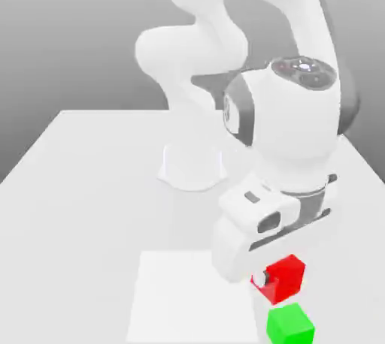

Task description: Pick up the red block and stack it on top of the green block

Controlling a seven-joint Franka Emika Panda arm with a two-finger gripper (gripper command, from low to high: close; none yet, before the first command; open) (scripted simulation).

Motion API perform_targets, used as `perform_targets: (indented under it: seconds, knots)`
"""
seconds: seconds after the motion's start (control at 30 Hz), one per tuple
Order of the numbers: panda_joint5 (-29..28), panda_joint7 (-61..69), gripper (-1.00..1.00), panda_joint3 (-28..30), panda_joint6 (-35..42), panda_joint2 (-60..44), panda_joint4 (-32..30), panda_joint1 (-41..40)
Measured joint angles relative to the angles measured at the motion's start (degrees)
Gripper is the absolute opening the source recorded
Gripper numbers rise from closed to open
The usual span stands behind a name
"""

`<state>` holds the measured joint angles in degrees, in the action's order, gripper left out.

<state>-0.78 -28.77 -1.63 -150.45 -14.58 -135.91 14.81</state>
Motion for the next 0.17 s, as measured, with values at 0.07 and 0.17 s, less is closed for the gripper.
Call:
perform_targets:
  seconds: [0.07, 0.17]
  knots:
    - [-0.3, -0.4, 1.0, 0.0, -3.5, -3.9, 0.4, 0.3]
    - [-0.3, -0.4, 1.0, 0.0, -3.5, -3.9, 0.4, 0.3]
